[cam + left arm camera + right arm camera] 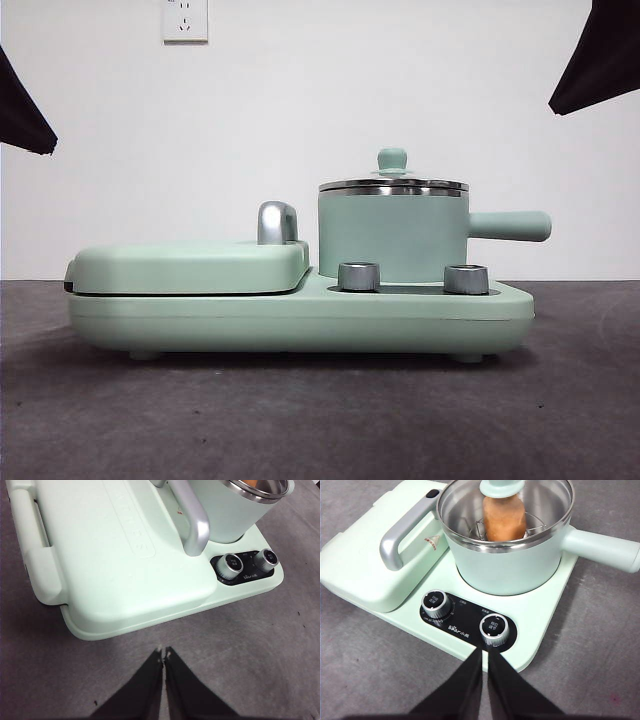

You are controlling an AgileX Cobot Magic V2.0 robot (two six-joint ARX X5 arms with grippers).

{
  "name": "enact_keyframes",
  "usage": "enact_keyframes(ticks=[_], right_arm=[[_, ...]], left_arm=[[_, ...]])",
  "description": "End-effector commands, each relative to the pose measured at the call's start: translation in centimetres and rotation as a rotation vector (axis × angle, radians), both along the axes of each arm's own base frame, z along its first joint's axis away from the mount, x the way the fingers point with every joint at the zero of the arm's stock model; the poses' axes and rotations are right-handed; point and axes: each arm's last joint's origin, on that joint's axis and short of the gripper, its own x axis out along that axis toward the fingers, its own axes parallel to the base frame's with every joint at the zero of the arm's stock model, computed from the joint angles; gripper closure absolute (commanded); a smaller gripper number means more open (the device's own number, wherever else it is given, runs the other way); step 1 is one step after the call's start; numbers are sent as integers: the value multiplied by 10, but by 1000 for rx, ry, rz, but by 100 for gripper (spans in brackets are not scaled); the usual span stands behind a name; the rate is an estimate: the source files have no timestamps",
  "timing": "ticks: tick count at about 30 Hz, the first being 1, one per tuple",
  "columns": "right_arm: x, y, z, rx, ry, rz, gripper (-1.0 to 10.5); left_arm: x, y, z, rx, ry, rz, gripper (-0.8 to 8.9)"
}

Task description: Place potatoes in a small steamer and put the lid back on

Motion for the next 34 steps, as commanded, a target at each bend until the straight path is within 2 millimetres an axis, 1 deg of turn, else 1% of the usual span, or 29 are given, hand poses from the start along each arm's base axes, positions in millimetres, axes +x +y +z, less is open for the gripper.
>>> enact_keyframes(ticks=[1, 4, 5, 6, 7, 9, 11, 15, 18, 20, 23, 27, 31, 34], right_arm=[[1, 1, 2, -1, -13, 10, 934], [1, 1, 1, -1, -12, 9, 934], [1, 1, 1, -1, -12, 9, 934], [1, 1, 2, 0, -13, 10, 934], [1, 1, 2, 0, -13, 10, 934], [1, 1, 2, -1, -13, 10, 934], [1, 1, 2, 0, -13, 10, 934], [1, 1, 2, -1, -13, 10, 934], [1, 1, 2, 0, -13, 10, 934], [1, 1, 2, -1, -13, 10, 934], [1, 1, 2, 0, -13, 10, 934], [1, 1, 2, 1, -16, 10, 934], [1, 2, 3, 5, -26, 10, 934], [2, 2, 4, 10, -37, 10, 934]], left_arm=[[1, -1, 3, 2, -19, -10, 807], [-3, -2, 4, 0, -27, -23, 807], [-7, 0, 7, 13, -59, -27, 808], [-9, 2, 8, 73, -133, -45, 807], [-12, 4, 7, 90, -163, -34, 807], [-18, 12, 0, 80, -237, 49, 807], [-25, 21, -13, 61, -317, 138, 807], [-42, 37, -49, 72, -452, 335, 807], [-50, 45, -72, 95, -497, 459, 807], [-53, 48, -83, 106, -519, 521, 807], [-53, 50, -96, 120, -534, 571, 807], [-50, 50, -114, 136, -481, 574, 807], [-50, 50, -107, 113, -535, 575, 807], [-50, 50, -106, 110, -544, 576, 807]])
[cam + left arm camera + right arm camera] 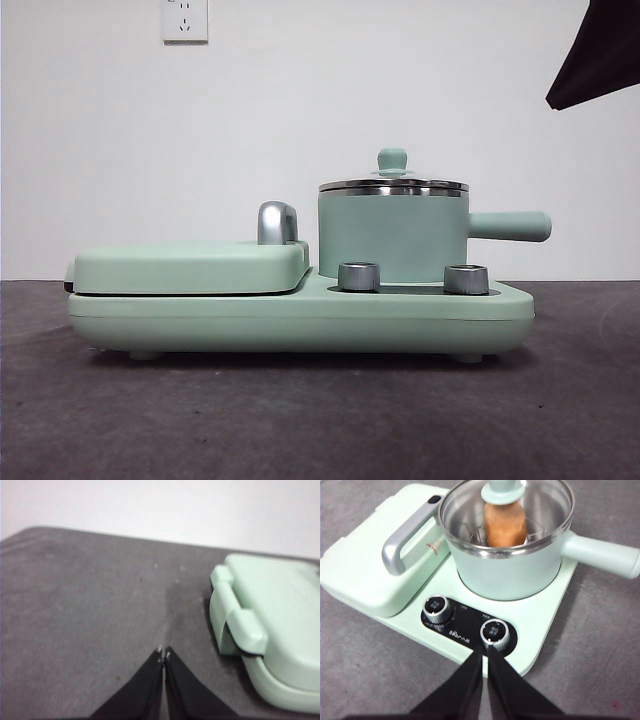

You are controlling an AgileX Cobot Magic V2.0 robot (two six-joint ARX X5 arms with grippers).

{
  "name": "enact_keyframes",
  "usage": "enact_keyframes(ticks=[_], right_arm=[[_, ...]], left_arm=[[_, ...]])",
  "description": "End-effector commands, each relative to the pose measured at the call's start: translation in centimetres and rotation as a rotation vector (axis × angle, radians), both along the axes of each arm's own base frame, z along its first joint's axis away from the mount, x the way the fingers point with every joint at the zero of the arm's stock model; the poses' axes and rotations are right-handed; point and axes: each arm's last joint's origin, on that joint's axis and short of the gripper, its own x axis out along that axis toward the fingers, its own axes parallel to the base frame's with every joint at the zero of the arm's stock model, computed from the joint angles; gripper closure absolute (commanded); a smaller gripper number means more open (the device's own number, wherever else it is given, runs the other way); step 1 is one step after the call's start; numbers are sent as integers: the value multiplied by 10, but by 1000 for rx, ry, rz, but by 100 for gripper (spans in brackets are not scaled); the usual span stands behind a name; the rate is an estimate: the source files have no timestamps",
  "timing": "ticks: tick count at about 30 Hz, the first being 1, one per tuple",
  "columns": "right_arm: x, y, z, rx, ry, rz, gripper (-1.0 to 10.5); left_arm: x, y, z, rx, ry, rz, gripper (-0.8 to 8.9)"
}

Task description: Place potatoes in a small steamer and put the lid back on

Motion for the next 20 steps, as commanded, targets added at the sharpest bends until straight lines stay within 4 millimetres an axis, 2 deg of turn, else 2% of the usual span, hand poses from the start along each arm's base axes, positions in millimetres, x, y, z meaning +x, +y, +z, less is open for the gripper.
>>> enact_keyframes(ticks=[1, 9, 11, 13, 15, 20], right_arm=[[2, 2, 2, 3, -22, 10, 934], [2, 2, 4, 2, -39, 9, 934], [-5, -6, 7, -114, -143, 12, 934], [-9, -13, 4, -123, -209, -2, 934], [-16, -23, -7, -106, -287, -56, 934], [-36, -47, -58, -56, -446, -208, 934]], left_arm=[[1, 0, -4, -5, 6, -4, 807], [1, 0, -4, -5, 6, -4, 807], [1, 0, -4, -5, 6, -4, 807], [1, 0, -4, -5, 6, -4, 807], [1, 0, -4, -5, 6, -4, 807], [1, 0, -4, -5, 6, -4, 807]])
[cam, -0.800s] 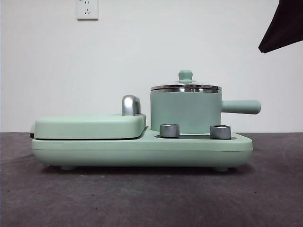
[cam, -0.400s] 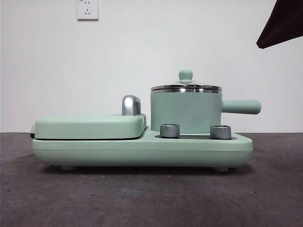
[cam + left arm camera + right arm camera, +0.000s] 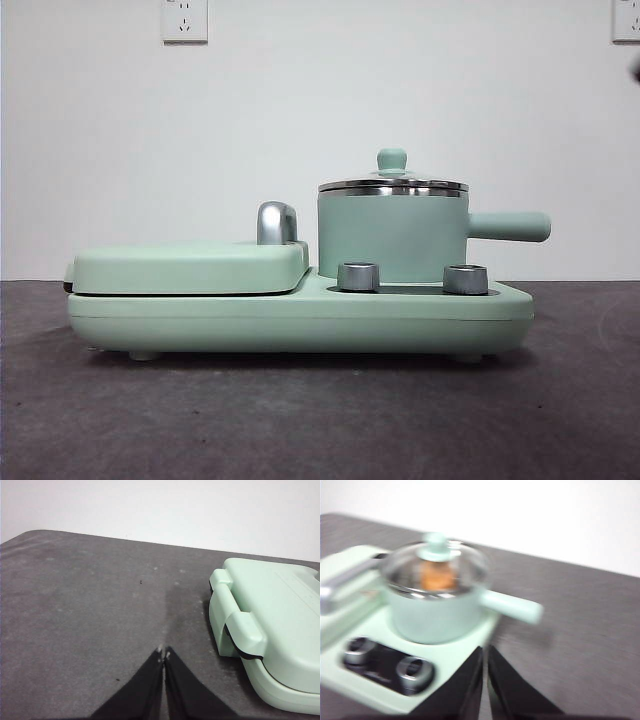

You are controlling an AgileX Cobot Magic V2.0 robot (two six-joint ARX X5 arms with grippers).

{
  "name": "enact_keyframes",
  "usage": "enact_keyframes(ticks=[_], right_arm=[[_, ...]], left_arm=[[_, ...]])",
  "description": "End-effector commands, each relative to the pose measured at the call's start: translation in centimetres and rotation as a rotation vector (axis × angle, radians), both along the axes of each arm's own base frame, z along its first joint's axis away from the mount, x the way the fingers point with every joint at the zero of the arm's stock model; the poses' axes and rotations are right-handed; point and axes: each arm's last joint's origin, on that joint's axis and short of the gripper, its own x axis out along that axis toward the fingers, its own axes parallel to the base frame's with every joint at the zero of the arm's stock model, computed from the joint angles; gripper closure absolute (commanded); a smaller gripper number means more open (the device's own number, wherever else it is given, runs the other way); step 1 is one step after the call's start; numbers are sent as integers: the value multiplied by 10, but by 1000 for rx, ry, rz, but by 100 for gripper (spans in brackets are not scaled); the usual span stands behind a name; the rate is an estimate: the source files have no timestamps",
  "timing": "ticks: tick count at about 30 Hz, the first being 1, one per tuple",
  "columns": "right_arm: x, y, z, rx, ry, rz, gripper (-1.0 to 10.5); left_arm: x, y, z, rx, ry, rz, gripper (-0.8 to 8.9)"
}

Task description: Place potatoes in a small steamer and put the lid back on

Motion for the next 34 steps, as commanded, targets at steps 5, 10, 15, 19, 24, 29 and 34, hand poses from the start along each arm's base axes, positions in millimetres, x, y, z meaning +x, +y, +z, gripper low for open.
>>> enact_keyframes(ticks=[5, 10, 15, 19, 24, 29, 34], right_arm=[[-17, -14, -57, 4, -106, -90, 934], [-23, -18, -81, 14, -122, -124, 934], [-25, -19, -82, 18, -124, -128, 934], [-25, -19, -79, 20, -144, -131, 934], [-25, -19, -79, 20, -145, -130, 934], [-25, -19, -79, 21, -146, -130, 934], [-25, -19, -79, 21, -146, -130, 934]], left_arm=[[1, 0, -4, -5, 4, -4, 807], [1, 0, -4, -5, 4, -4, 807], [1, 0, -4, -5, 4, -4, 807], [1, 0, -4, -5, 8, -4, 807], [1, 0, -5, -4, 11, -4, 807], [1, 0, -5, -4, 11, -4, 807], [1, 0, -5, -4, 11, -4, 807]])
